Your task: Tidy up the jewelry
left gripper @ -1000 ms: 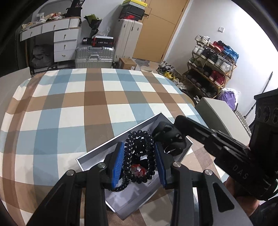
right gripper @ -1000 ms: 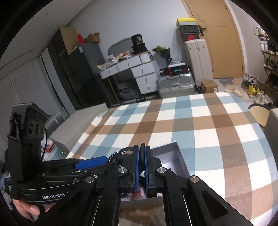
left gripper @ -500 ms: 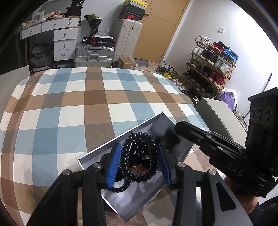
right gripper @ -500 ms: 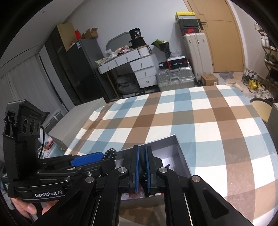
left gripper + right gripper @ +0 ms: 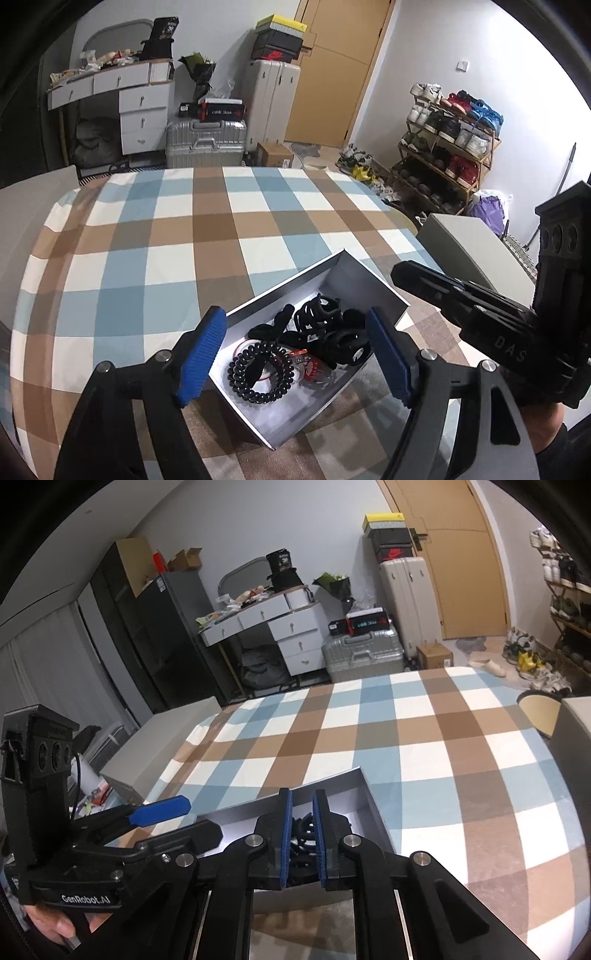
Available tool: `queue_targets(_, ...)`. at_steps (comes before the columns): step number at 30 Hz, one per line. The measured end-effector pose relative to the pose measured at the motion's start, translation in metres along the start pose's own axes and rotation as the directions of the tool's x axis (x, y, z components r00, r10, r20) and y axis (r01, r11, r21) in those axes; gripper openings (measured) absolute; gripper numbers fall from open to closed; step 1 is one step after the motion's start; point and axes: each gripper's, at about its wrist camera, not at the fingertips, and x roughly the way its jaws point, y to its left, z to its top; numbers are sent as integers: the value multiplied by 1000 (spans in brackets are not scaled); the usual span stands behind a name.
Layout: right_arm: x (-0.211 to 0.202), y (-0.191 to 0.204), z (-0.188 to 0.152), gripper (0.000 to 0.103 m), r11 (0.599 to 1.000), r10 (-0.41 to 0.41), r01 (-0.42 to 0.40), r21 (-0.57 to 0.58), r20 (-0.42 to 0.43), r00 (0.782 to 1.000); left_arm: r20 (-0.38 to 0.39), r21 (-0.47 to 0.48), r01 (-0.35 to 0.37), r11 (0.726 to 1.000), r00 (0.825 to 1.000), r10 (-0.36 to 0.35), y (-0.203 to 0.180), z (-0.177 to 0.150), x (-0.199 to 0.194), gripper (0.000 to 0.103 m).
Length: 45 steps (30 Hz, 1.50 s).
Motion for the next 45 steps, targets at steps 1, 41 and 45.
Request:
queue_targets(1, -3, 1, 0, 26, 1000, -9, 9, -3, 7, 1000, 9, 3, -10, 1000, 1000, 10, 0, 0, -2, 74)
queue_targets(41, -54, 34, -68, 103, 968, -60, 147, -204, 380, 923, 445, -66, -442, 895, 789, 423, -3, -55, -47, 101)
queue_targets(45, -48, 35, -73, 103, 961, -76, 163, -223, 353, 933, 437, -74, -448, 891, 788, 433, -1, -61, -44, 101)
